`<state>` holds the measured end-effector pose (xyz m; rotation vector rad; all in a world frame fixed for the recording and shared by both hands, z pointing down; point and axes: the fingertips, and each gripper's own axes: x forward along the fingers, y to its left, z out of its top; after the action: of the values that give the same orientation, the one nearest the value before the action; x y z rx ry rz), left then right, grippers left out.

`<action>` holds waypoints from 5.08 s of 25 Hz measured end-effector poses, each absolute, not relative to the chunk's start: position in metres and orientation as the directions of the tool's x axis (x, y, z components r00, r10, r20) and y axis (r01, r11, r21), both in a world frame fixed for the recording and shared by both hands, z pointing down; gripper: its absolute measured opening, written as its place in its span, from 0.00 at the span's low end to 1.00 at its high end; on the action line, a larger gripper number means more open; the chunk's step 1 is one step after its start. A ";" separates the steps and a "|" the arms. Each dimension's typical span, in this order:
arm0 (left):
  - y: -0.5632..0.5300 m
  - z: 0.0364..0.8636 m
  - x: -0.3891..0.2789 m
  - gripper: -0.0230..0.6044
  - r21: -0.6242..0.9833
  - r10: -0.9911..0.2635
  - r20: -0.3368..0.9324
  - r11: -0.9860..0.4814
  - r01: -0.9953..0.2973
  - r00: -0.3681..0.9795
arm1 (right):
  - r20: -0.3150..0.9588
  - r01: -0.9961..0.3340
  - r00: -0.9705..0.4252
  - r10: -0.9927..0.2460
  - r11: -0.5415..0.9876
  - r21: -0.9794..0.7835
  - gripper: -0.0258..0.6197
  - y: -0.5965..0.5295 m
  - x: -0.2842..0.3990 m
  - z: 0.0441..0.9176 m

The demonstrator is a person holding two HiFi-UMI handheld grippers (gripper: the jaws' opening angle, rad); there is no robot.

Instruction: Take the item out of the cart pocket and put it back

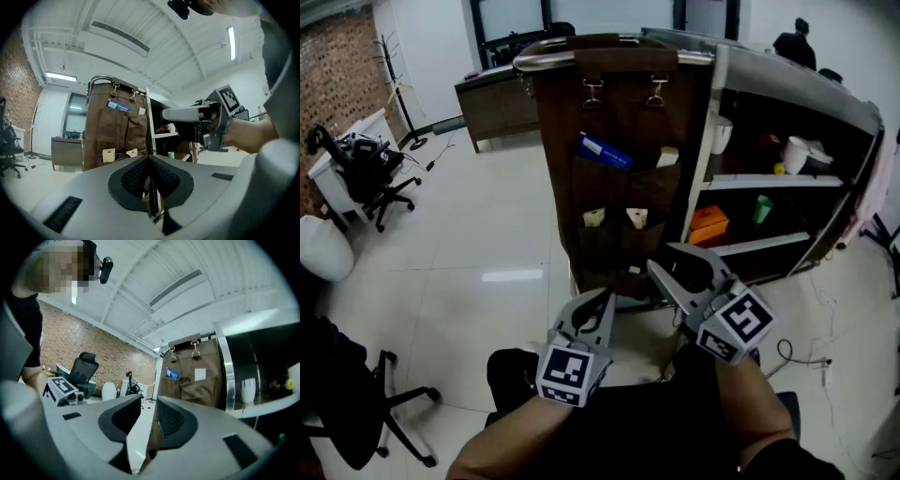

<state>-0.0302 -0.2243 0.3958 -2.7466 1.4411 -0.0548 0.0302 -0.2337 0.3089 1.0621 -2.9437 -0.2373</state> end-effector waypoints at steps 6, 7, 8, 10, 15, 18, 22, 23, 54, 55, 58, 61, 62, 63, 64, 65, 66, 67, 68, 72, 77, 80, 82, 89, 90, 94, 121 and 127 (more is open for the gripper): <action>-0.222 0.399 -0.029 0.04 -0.046 -0.819 0.024 -0.574 -0.817 0.574 | -0.133 -0.687 -0.722 -0.679 0.679 0.258 0.24 -0.269 0.046 0.241; -0.222 0.399 -0.028 0.04 -0.046 -0.818 0.024 -0.576 -0.816 0.575 | -0.138 -0.699 -0.709 -0.692 0.663 0.266 0.24 -0.278 0.050 0.234; -0.222 0.399 -0.028 0.04 -0.047 -0.817 0.025 -0.577 -0.816 0.576 | -0.142 -0.711 -0.697 -0.703 0.650 0.269 0.25 -0.288 0.054 0.228; -0.222 0.399 -0.028 0.04 -0.045 -0.818 0.026 -0.575 -0.817 0.575 | -0.138 -0.725 -0.681 -0.719 0.635 0.267 0.29 -0.309 0.060 0.220; -0.223 0.400 -0.031 0.04 -0.032 -0.822 0.030 -0.570 -0.821 0.569 | -0.091 -0.727 -0.665 -0.742 0.613 0.310 0.37 -0.351 0.062 0.210; -0.225 0.402 -0.032 0.04 -0.027 -0.822 0.033 -0.569 -0.822 0.568 | -0.066 -0.715 -0.672 -0.737 0.624 0.314 0.38 -0.368 0.062 0.209; -0.226 0.403 -0.031 0.04 -0.025 -0.821 0.038 -0.571 -0.820 0.570 | 0.006 -0.680 -0.698 -0.717 0.665 0.310 0.40 -0.383 0.056 0.220; -0.226 0.403 -0.031 0.04 -0.024 -0.820 0.038 -0.571 -0.820 0.570 | 0.022 -0.673 -0.701 -0.713 0.671 0.311 0.40 -0.385 0.054 0.224; -0.226 0.402 -0.033 0.04 -0.019 -0.820 0.036 -0.572 -0.820 0.571 | -0.070 -0.732 -0.662 -0.746 0.623 0.277 0.18 -0.387 0.055 0.150; -0.226 0.402 -0.033 0.04 -0.021 -0.819 0.035 -0.573 -0.819 0.572 | -0.083 -0.732 -0.663 -0.744 0.620 0.281 0.18 -0.383 0.055 0.143; -0.226 0.401 -0.032 0.04 -0.025 -0.820 0.034 -0.572 -0.820 0.571 | -0.114 -0.730 -0.668 -0.735 0.619 0.291 0.18 -0.372 0.055 0.124; -0.226 0.402 -0.034 0.04 -0.025 -0.823 0.033 -0.568 -0.823 0.567 | -0.151 -0.731 -0.671 -0.726 0.613 0.299 0.18 -0.360 0.057 0.107; -0.226 0.402 -0.034 0.04 -0.024 -0.824 0.033 -0.566 -0.824 0.565 | -0.164 -0.731 -0.671 -0.723 0.608 0.310 0.17 -0.353 0.056 0.100; -0.226 0.402 -0.035 0.04 -0.024 -0.825 0.032 -0.565 -0.825 0.564 | -0.176 -0.729 -0.673 -0.718 0.603 0.325 0.17 -0.346 0.055 0.091; -0.226 0.402 -0.035 0.04 -0.024 -0.826 0.032 -0.564 -0.826 0.563 | -0.188 -0.725 -0.677 -0.711 0.602 0.334 0.17 -0.340 0.055 0.085; -0.226 0.402 -0.035 0.04 -0.023 -0.826 0.032 -0.563 -0.826 0.563 | -0.199 -0.720 -0.684 -0.702 0.607 0.336 0.17 -0.335 0.056 0.081; -0.226 0.402 -0.035 0.04 -0.023 -0.826 0.032 -0.563 -0.826 0.563 | -0.209 -0.716 -0.690 -0.693 0.611 0.339 0.17 -0.330 0.057 0.077; -0.226 0.402 -0.035 0.04 -0.023 -0.826 0.031 -0.564 -0.826 0.563 | -0.217 -0.712 -0.695 -0.686 0.613 0.344 0.17 -0.324 0.057 0.072; -0.225 0.401 -0.035 0.04 -0.024 -0.826 0.031 -0.564 -0.825 0.563 | -0.223 -0.708 -0.699 -0.679 0.614 0.350 0.17 -0.317 0.057 0.067; -0.225 0.399 -0.034 0.04 -0.032 -0.825 0.028 -0.565 -0.824 0.565 | -0.235 -0.693 -0.714 -0.659 0.621 0.365 0.17 -0.287 0.055 0.049; -0.225 0.399 -0.033 0.04 -0.033 -0.824 0.025 -0.566 -0.824 0.566 | -0.215 -0.674 -0.737 -0.641 0.671 0.309 0.17 -0.255 0.056 0.056; -0.226 0.400 -0.034 0.04 -0.009 -0.824 0.026 -0.566 -0.824 0.566 | -0.168 -0.668 -0.742 -0.649 0.694 0.268 0.17 -0.239 0.051 0.081; -0.227 0.400 -0.036 0.04 0.005 -0.826 0.027 -0.563 -0.827 0.563 | -0.131 -0.647 -0.761 -0.636 0.728 0.226 0.17 -0.232 0.049 0.109; -0.226 0.397 -0.039 0.04 0.015 -0.830 0.015 -0.558 -0.830 0.558 | -0.064 -0.633 -0.774 -0.630 0.767 0.104 0.17 -0.207 0.047 0.186; -0.225 0.396 -0.039 0.04 0.015 -0.829 0.013 -0.559 -0.829 0.559 | -0.058 -0.635 -0.772 -0.633 0.767 0.093 0.17 -0.204 0.047 0.196; -0.224 0.390 -0.039 0.04 0.014 -0.828 -0.012 -0.560 -0.828 0.560 | -0.038 -0.645 -0.764 -0.644 0.762 0.053 0.17 -0.197 0.046 0.239; -0.220 0.384 -0.042 0.04 0.005 -0.826 -0.034 -0.563 -0.826 0.563 | 0.080 -0.702 -0.712 -0.698 0.709 -0.065 0.17 -0.204 0.037 0.368; -0.219 0.385 -0.041 0.04 0.009 -0.826 -0.026 -0.564 -0.826 0.564 | 0.083 -0.700 -0.714 -0.696 0.710 -0.070 0.17 -0.202 0.037 0.370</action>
<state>-0.0408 -0.2195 0.3848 -2.7736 1.4647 0.0427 0.0366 -0.2024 0.3698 1.1676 -2.8584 0.1485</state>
